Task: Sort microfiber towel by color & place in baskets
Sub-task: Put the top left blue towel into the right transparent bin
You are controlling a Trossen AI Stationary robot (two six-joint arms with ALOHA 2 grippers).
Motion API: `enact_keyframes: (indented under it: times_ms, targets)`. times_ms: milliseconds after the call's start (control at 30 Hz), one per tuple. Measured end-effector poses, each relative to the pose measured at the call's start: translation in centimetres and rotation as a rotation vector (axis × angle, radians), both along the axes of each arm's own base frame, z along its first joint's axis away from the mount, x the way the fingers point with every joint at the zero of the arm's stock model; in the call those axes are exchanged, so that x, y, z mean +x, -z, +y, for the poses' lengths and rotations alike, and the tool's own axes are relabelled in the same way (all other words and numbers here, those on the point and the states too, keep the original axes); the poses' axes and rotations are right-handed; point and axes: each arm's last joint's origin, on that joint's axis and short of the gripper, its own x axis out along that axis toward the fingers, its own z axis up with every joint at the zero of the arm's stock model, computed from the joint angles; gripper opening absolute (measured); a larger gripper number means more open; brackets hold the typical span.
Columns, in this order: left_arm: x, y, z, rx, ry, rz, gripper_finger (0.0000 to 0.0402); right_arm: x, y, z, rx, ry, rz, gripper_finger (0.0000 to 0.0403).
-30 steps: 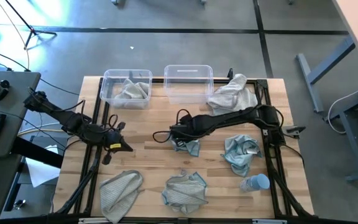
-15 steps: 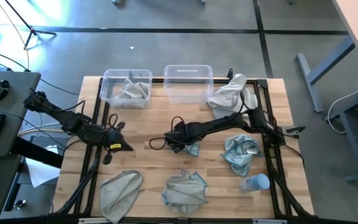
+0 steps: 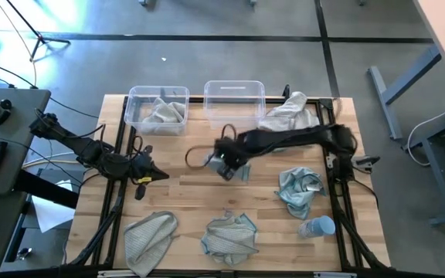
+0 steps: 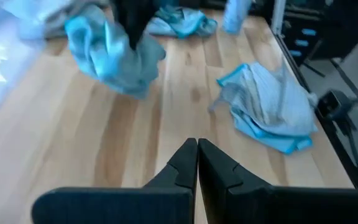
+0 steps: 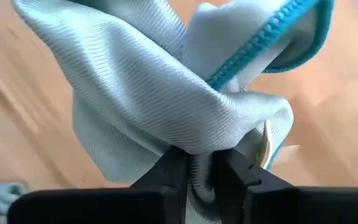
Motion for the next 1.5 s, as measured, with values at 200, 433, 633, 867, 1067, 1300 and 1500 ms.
enact_keyframes:
  times_ms: [200, 433, 633, 867, 1067, 1300, 1500]
  targets:
    - [0.3, -0.6, 0.1, 0.0, -0.063, -0.074, 0.0, -3.9, -8.3, -1.0, -0.159, -0.007, -0.228, 0.0008]
    - [0.4, -0.8, 0.1, 0.001, -0.087, -0.098, 0.0, -8.2, -15.1, -5.6, -0.427, 0.103, -0.461, 0.0006]
    - [0.4, -0.8, 0.1, 0.002, -0.098, -0.104, 0.0, -9.0, -14.8, -12.9, -0.388, 0.22, -0.478, 0.0005]
    - [0.6, -0.8, 0.1, 0.018, -0.125, -0.107, 0.0, -6.9, -9.1, -19.0, -0.227, 0.254, -0.378, 0.0005]
    - [0.8, -0.6, 0.0, 0.028, -0.128, -0.095, 0.0, -5.2, -4.6, -20.4, -0.146, 0.301, -0.253, 0.0052]
    - [0.9, -0.5, 0.0, 0.032, -0.128, -0.089, 0.0, -5.3, -4.4, -20.6, -0.111, 0.313, -0.243, 0.0147]
    - [0.9, -0.5, 0.0, 0.033, -0.127, -0.086, 0.0, -6.7, -7.0, -19.8, -0.121, 0.337, -0.3, 0.0184]
